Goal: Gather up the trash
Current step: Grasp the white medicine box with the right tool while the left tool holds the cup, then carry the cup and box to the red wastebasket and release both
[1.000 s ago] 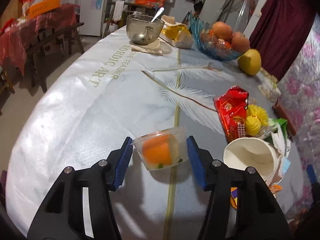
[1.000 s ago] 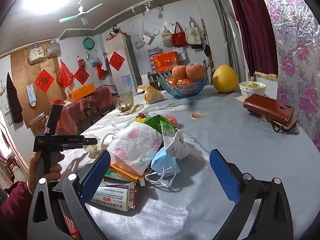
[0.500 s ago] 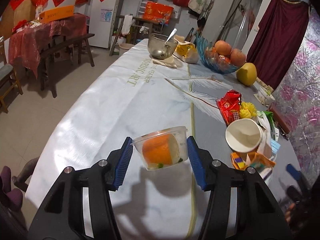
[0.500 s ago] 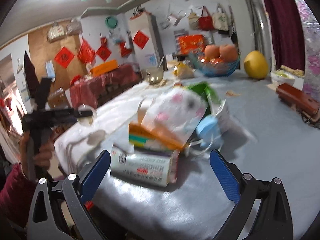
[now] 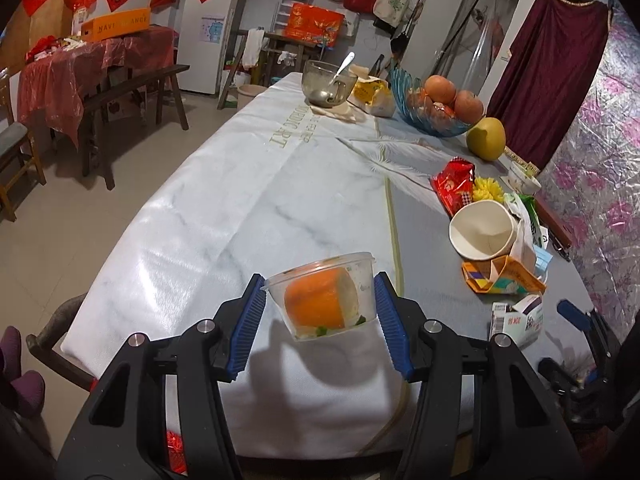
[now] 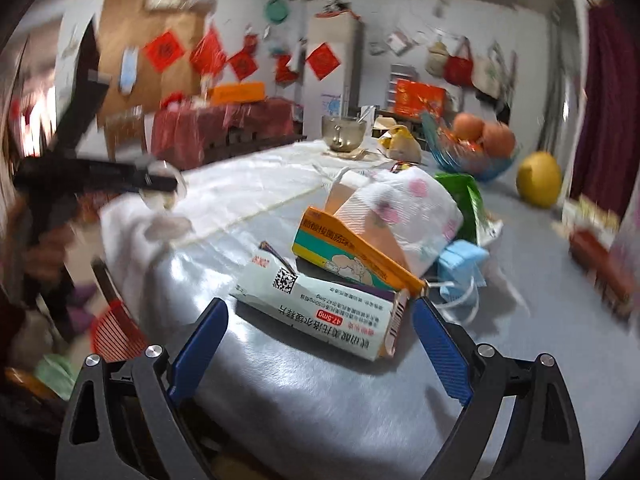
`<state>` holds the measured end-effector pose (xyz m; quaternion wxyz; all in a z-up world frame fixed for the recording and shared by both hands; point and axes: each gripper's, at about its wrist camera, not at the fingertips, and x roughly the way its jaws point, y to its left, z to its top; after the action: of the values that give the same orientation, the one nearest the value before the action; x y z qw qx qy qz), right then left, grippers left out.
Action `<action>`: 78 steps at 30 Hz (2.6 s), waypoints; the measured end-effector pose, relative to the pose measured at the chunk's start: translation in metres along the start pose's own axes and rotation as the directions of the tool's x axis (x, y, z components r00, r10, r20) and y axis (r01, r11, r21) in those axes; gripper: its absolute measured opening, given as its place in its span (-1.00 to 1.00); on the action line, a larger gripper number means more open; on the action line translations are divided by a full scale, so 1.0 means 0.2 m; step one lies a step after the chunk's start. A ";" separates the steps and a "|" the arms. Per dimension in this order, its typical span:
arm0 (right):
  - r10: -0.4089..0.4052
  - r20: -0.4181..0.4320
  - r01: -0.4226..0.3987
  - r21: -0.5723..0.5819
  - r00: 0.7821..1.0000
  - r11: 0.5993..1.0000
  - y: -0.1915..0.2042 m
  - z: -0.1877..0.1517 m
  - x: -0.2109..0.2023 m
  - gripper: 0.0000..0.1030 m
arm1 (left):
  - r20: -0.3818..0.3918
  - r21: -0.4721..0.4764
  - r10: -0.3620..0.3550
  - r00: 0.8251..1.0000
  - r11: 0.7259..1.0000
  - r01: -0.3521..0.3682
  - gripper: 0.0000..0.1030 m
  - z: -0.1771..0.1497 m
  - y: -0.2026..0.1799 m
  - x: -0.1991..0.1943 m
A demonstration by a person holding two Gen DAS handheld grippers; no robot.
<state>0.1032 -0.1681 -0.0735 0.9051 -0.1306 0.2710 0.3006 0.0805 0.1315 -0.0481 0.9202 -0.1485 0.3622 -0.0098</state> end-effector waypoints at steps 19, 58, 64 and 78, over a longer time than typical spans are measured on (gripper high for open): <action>0.177 -0.003 -0.173 0.187 0.984 0.967 -0.07 0.21 0.11 -0.24 | -0.001 -0.069 -0.053 0.999 0.996 0.053 0.07 -0.06 0.09 0.00; 0.243 0.091 -0.259 0.384 0.966 0.886 -0.13 0.17 0.09 -0.33 | 0.079 -0.085 0.046 0.996 0.996 -0.039 0.05 -0.14 0.16 -0.29; 0.309 0.142 -0.340 0.380 0.941 0.860 -0.11 0.21 0.03 -0.33 | 0.077 -0.146 0.163 0.984 0.978 -0.151 0.05 -0.26 0.34 -0.49; 0.344 0.171 -0.381 0.289 0.923 0.878 0.08 0.28 -0.16 -0.32 | -0.135 -0.277 0.249 0.959 0.920 -0.278 0.06 -0.68 0.79 -0.42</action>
<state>0.0942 -0.1490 -0.0108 0.8557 0.0872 0.2829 0.4245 -0.0861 0.2569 -0.1305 0.8621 -0.2323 0.4208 0.1607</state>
